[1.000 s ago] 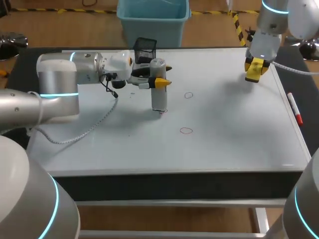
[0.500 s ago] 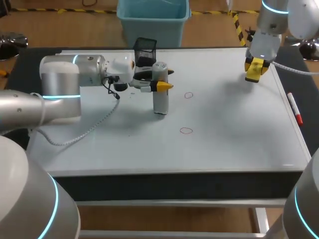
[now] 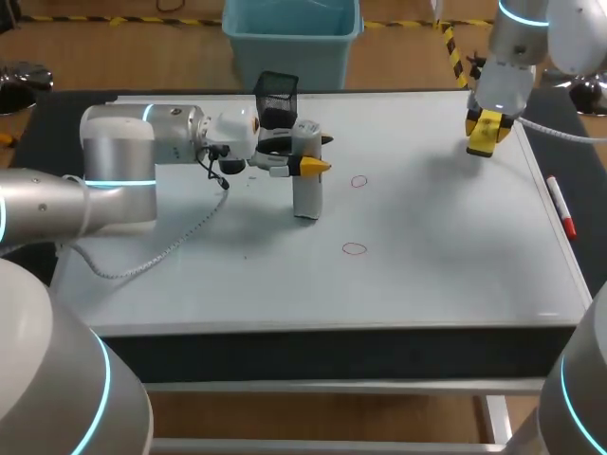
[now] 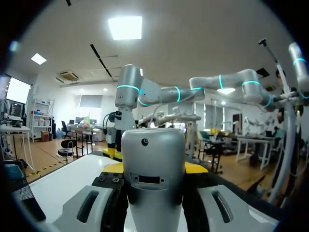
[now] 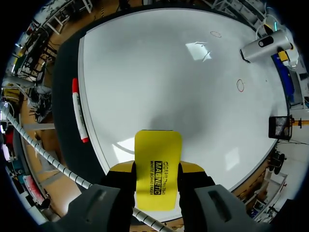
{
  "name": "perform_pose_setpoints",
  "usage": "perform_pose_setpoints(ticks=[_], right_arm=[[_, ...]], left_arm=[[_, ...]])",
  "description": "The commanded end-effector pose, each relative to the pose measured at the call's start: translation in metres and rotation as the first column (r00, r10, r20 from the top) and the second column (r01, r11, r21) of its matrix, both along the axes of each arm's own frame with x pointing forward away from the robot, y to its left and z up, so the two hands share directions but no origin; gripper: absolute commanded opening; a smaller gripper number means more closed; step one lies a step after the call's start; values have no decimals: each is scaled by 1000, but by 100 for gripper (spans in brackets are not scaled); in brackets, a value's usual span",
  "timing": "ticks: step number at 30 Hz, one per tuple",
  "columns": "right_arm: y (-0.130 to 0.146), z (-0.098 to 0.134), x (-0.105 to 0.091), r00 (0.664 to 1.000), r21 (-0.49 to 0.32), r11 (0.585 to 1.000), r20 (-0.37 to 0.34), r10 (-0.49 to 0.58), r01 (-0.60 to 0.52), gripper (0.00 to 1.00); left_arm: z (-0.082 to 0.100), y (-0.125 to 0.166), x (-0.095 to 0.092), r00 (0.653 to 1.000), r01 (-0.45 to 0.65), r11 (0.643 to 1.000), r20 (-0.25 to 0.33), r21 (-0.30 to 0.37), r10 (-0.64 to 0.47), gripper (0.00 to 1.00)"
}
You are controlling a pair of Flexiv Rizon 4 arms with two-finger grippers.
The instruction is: Pick up the inspection probe, press it on each red-marked spot on the whiteboard one by one, put down the probe, pick up the eraser, and wipe off all the red marks.
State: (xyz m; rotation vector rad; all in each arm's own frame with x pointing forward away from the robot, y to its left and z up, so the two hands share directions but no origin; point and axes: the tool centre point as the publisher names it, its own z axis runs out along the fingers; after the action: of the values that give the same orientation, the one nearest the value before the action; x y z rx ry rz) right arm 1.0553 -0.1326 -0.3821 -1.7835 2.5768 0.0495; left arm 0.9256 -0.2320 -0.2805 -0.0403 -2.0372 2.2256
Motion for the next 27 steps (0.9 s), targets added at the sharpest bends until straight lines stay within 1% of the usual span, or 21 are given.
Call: perform_pose_setpoints(ticks=[1, 16, 19, 23, 27], right_arm=[[-1, 1, 0, 1000, -4, 1000, 1, 2, -2, 0], [-1, 1, 0, 1000, -4, 1000, 1, 2, -2, 0], [-1, 1, 0, 1000, -4, 1000, 1, 2, -2, 0], [-1, 1, 0, 1000, -4, 1000, 1, 2, -2, 0], [-1, 1, 0, 1000, -4, 1000, 1, 2, -2, 0]], left_arm=[[-2, 0, 1, 1000, 5, 1000, -3, 0, -5, 0], [-2, 1, 0, 1000, 8, 1000, -4, -1, -8, 0], [2, 2, -1, 1000, 4, 1000, 3, -3, -4, 0], [11, 16, 1, 999, -44, 999, 25, -7, 44, 0], [20, 40, 11, 995, -88, 996, 41, -1, 88, 0]])
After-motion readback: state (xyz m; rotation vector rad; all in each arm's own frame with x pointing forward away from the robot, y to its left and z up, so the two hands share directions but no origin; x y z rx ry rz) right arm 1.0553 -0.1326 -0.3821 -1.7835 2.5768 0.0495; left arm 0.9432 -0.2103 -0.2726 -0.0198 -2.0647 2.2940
